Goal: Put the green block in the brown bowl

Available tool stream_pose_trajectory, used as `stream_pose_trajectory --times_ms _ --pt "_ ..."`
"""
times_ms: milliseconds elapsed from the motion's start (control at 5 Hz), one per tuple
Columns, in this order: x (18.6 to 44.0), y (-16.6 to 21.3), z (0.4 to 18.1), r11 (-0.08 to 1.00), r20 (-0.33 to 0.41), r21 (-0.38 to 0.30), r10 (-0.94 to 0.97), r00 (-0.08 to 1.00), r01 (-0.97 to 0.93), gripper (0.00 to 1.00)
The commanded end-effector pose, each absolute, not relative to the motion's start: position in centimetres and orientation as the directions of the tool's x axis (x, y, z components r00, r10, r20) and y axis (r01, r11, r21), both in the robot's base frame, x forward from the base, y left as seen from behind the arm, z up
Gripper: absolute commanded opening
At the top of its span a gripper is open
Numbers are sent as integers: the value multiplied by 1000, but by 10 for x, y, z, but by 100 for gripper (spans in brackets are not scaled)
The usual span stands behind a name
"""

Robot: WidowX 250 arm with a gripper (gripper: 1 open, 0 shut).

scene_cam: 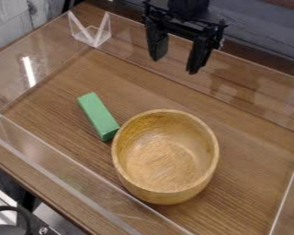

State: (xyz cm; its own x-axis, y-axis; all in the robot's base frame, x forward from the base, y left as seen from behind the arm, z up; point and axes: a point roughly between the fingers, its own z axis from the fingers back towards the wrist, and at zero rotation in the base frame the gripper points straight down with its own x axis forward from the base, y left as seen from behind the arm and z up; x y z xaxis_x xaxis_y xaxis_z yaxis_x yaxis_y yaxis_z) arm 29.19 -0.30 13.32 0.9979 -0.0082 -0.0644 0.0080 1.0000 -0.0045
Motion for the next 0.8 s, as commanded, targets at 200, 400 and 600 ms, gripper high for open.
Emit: stream_pose_trajectory --times_ms 200,400,600 --pt "271 49 124 893 -72 -33 445 893 -448 100" --pt "258 80 120 755 -48 -54 652 757 -654 100" --pt "243 103 116 570 -36 -83 818 574 -817 100"
